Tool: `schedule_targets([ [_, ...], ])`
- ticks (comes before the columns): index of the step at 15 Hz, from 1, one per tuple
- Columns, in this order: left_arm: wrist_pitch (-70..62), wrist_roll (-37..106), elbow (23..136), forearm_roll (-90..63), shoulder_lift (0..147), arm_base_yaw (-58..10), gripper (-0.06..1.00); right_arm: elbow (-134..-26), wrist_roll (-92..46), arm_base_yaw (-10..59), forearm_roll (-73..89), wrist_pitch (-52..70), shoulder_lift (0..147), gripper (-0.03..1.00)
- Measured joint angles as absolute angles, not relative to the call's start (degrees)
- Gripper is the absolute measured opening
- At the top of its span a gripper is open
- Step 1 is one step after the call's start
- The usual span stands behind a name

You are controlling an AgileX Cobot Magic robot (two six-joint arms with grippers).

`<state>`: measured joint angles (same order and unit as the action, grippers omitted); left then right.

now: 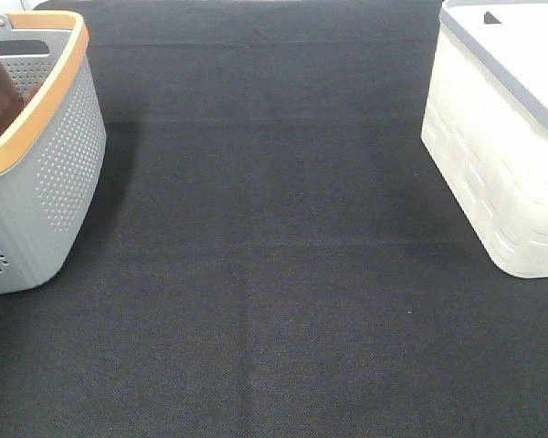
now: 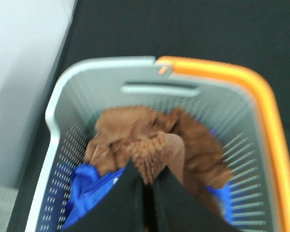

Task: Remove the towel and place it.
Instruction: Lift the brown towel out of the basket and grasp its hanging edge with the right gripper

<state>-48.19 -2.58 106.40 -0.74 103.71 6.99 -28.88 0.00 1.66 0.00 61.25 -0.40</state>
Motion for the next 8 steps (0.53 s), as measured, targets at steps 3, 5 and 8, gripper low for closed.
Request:
schedule_targets([
  [3,-44.5,0.0,106.4,-6.8,96.4,7.0,0.00,-28.9,0.0,1.7,0.0,61.2,-0.4,0.72],
  [5,-40.9,1.3,106.4,-12.9,93.2,7.0,0.00,-28.9,0.0,1.7,0.0,61.2,-0.4,0.72],
  [8,-37.7,5.5,106.4,-21.5,91.4,7.0,0.00,-28.9,0.0,1.7,0.0,61.2,-0.4,0.72],
])
